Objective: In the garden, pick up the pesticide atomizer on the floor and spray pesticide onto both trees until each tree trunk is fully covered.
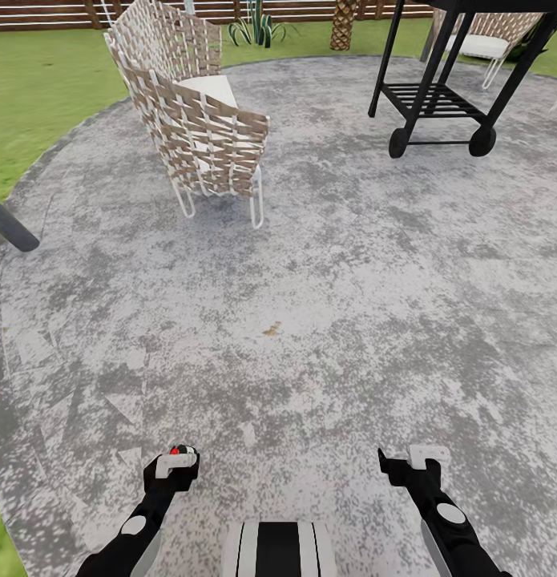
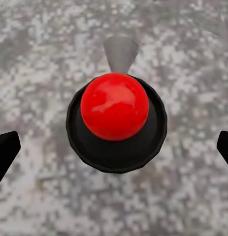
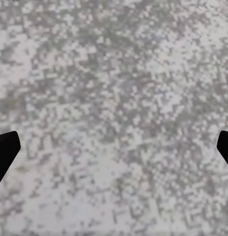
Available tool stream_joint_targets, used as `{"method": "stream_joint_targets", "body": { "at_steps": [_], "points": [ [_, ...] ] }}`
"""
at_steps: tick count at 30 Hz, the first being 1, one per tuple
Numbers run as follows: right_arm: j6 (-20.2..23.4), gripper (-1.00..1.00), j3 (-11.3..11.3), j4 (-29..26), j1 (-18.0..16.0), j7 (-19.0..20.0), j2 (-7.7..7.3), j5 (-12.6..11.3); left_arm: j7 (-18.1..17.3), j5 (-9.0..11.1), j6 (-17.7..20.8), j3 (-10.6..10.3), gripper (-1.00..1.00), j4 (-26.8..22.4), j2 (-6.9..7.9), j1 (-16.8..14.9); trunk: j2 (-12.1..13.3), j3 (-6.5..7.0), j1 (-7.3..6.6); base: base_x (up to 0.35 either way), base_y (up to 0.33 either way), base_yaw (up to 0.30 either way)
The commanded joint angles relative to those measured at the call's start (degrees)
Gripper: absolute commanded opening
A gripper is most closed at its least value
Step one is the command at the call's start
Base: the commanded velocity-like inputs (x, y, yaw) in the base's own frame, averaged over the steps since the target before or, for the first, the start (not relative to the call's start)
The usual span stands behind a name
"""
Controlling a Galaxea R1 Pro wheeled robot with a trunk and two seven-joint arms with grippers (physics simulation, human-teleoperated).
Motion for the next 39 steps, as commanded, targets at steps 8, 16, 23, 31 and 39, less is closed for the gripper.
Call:
{"method": "stream_joint_targets", "body": {
  "at_steps": [8,16,23,31,39],
  "points": [
    [0.0,1.0,0.0,0.0,0.0,0.1,0.0,0.0,0.0,0.0,0.0,0.0,1.0,0.0,-0.01,0.0,0.0,0.35,0.0,0.0,0.0,-0.03],
    [0.0,1.0,0.0,0.0,0.0,0.1,0.0,0.0,0.0,0.0,0.0,0.0,1.0,0.0,-0.01,0.0,0.0,0.42,0.0,0.0,0.0,-0.008],
    [0.0,1.0,0.0,0.0,0.0,0.1,0.0,0.0,0.0,0.1,0.0,0.0,1.0,0.0,0.01,0.0,0.0,0.42,0.0,0.0,0.0,0.0],
    [0.0,1.0,0.0,0.0,0.0,0.1,0.0,0.0,0.0,0.2,0.0,0.0,1.0,0.0,0.07,0.0,0.0,0.73,0.0,0.0,0.0,0.0],
    [0.0,1.0,0.0,0.0,0.0,0.1,0.0,0.0,0.0,0.2,0.0,0.0,1.0,0.0,0.07,0.0,0.0,0.79,0.0,0.0,0.0,0.0]
  ]
}}
